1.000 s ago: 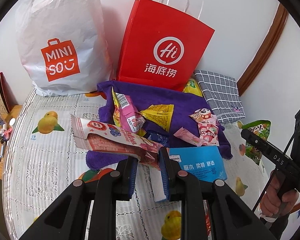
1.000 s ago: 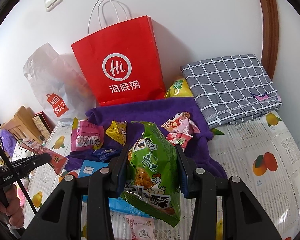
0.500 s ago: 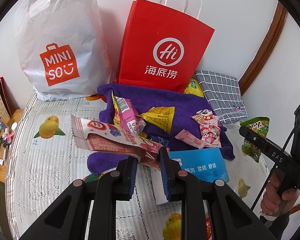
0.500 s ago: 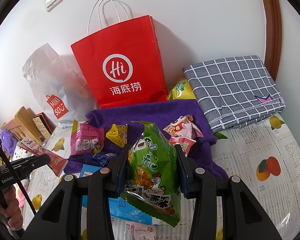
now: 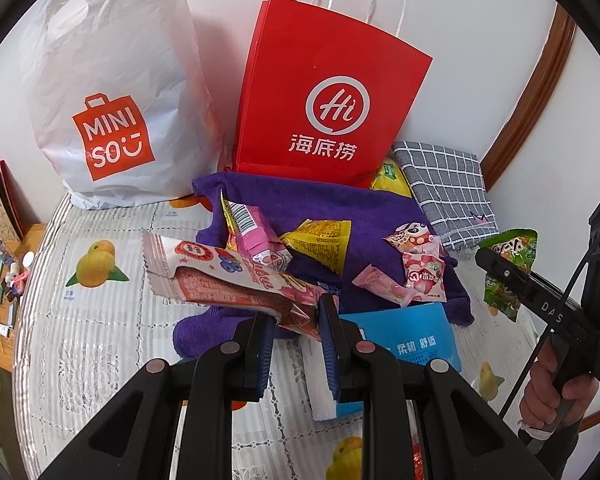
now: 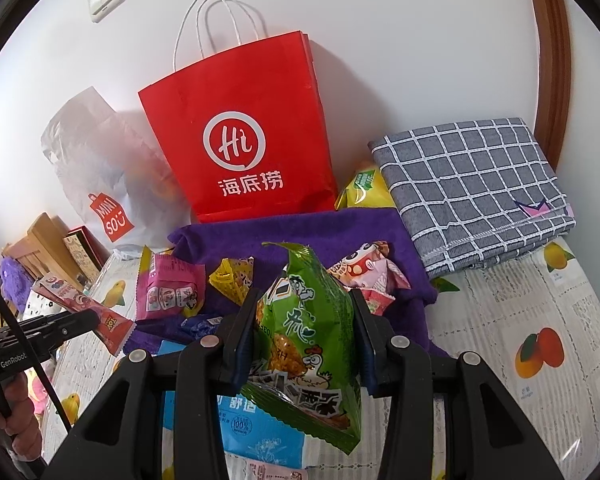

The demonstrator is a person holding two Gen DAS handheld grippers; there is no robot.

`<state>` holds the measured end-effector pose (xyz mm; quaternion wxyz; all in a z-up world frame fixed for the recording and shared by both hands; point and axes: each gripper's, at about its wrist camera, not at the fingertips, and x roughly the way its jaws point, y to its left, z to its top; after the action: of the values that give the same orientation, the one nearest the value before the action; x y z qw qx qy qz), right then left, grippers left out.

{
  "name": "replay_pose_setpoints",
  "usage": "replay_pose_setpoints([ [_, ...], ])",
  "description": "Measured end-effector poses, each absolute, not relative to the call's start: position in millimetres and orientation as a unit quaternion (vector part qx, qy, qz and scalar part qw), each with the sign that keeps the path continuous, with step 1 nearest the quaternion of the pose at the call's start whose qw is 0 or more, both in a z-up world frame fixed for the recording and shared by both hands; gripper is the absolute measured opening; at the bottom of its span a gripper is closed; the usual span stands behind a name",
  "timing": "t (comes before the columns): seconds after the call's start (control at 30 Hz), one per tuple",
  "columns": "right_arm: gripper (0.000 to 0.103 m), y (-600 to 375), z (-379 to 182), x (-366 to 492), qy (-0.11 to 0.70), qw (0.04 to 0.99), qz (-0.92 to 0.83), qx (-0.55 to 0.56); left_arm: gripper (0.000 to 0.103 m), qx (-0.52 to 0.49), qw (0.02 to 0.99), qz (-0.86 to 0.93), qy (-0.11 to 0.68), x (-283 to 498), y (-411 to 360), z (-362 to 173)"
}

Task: Organize snacks
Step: 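Hold both snacks over the purple towel and position them above it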

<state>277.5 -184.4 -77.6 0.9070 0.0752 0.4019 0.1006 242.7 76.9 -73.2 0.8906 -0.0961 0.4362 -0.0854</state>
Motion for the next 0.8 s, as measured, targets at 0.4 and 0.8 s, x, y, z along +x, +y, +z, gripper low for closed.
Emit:
replay_pose_setpoints([
  [0.4,0.042,-173,-83,287,0.399,0.911,0.097,0.043,0.021,-0.091,0.891,-0.082,0.437,249,76,-73],
  [0.8,0.042,-171,-93,306,0.405,0.908,0.101,0.041,0.021,-0.090,0.891,-0.081,0.437,256,74,-71],
])
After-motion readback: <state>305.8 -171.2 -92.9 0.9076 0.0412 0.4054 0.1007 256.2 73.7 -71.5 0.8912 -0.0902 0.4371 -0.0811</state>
